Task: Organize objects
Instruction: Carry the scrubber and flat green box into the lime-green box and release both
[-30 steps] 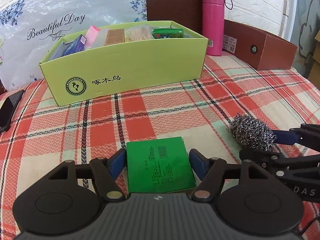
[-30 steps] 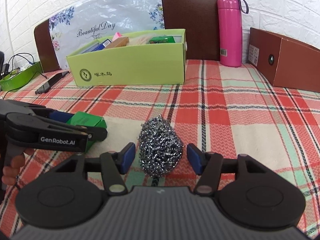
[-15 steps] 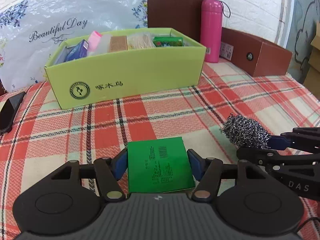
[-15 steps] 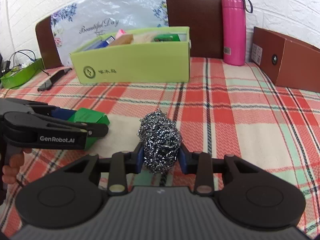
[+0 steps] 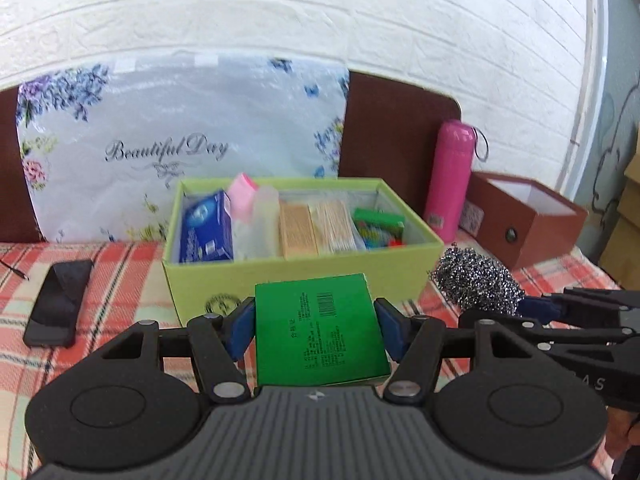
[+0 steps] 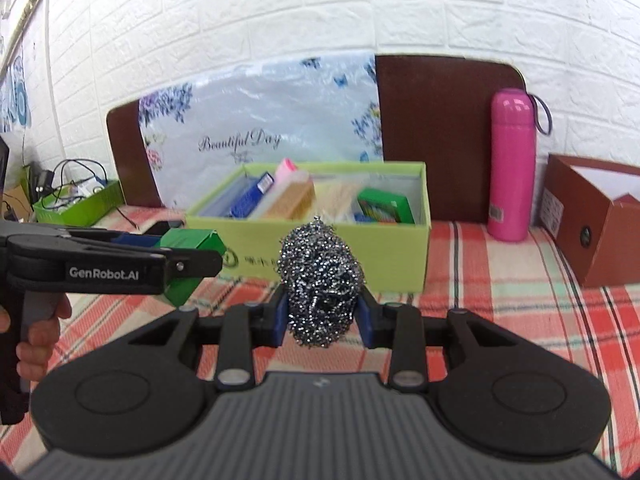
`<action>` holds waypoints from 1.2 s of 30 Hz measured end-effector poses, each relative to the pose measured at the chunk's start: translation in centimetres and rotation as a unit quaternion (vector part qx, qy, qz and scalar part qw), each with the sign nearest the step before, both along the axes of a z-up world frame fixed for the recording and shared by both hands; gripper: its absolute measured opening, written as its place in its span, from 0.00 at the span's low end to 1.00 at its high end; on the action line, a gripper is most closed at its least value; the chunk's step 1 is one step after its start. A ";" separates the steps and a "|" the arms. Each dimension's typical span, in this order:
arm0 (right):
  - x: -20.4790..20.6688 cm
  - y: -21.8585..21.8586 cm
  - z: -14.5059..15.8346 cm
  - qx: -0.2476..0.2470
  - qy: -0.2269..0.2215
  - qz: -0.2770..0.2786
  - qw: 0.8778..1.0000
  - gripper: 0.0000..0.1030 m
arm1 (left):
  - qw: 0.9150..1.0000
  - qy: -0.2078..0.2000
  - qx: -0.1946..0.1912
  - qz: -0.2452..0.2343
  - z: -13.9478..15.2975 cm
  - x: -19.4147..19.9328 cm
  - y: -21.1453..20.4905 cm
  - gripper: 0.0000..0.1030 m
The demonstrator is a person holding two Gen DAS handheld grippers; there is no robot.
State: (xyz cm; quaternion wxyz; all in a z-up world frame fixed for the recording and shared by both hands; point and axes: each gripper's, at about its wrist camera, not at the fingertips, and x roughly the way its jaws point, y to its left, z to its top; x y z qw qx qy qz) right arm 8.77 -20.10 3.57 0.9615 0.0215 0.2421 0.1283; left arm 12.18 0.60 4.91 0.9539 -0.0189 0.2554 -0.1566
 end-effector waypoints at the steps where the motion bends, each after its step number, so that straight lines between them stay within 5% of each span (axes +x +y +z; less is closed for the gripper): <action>1: 0.6 0.2 0.4 0.000 -0.005 0.000 1.000 0.32 | 1.000 -0.002 -0.004 0.001 0.4 0.5 0.2 0.63; 4: 2.3 0.5 1.2 0.003 -0.015 -0.002 1.000 0.32 | 1.000 0.003 -0.025 0.008 1.5 2.5 0.9 0.63; 12: 8.2 0.7 1.8 0.021 -0.019 -0.027 0.999 0.32 | 0.998 -0.013 -0.012 0.065 2.6 8.3 1.5 0.63; 27: 16.0 3.0 -2.0 -0.021 -0.003 -0.041 0.999 0.33 | 0.998 0.017 -0.002 0.065 -0.9 15.5 1.0 0.64; 31: 16.0 3.5 -3.1 -0.040 -0.005 -0.031 0.999 0.49 | 0.997 0.014 -0.010 0.075 -1.7 15.5 1.3 0.81; 36: 15.9 3.6 -3.9 -0.042 0.001 -0.032 0.999 0.71 | 0.997 0.016 0.002 0.079 -2.2 15.3 1.3 0.86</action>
